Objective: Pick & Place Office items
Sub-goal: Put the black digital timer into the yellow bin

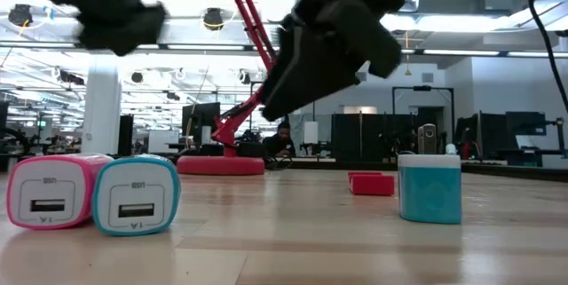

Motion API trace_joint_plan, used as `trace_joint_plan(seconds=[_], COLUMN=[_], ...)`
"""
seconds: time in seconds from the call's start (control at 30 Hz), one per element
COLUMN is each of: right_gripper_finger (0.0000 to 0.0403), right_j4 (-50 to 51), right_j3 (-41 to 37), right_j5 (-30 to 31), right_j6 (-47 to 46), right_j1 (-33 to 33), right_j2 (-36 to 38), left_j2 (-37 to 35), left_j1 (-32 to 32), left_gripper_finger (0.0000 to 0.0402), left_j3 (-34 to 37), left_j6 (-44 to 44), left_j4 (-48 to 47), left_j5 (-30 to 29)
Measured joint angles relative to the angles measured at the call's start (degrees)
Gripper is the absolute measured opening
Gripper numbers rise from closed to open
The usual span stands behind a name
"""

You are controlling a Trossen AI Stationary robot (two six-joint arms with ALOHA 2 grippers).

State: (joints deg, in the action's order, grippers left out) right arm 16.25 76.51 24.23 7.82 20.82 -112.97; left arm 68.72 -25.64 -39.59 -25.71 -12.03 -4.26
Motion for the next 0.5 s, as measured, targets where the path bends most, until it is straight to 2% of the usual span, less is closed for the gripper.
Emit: trace_joint_plan(seconds=[0.17, 0.3, 0.5], right_gripper_finger=[0.0259, 0.0260, 0.0260], right_j4=[3.6, 3.1, 3.1], right_j3=[0.0, 0.0, 0.0], right_j5=[-0.1, -0.2, -0.3], right_j6=[-6.2, -9.1, -11.3], right_j1=[-3.0, -5.3, -7.9], right_j2=[0.7, 0.2, 0.2], left_j2=[-1.9, -2.7, -2.7], left_j1=[-9.4, -18.8, -30.7], left_gripper_finger=[0.0052, 0.0061, 0.0051], left_j3=[0.0, 0.0, 0.0], left_j6=[-7.4, -19.7, -38.9], left_j4=[-6.9, -15.2, -21.5], left_j5=[-3.7, -10.6, -11.4])
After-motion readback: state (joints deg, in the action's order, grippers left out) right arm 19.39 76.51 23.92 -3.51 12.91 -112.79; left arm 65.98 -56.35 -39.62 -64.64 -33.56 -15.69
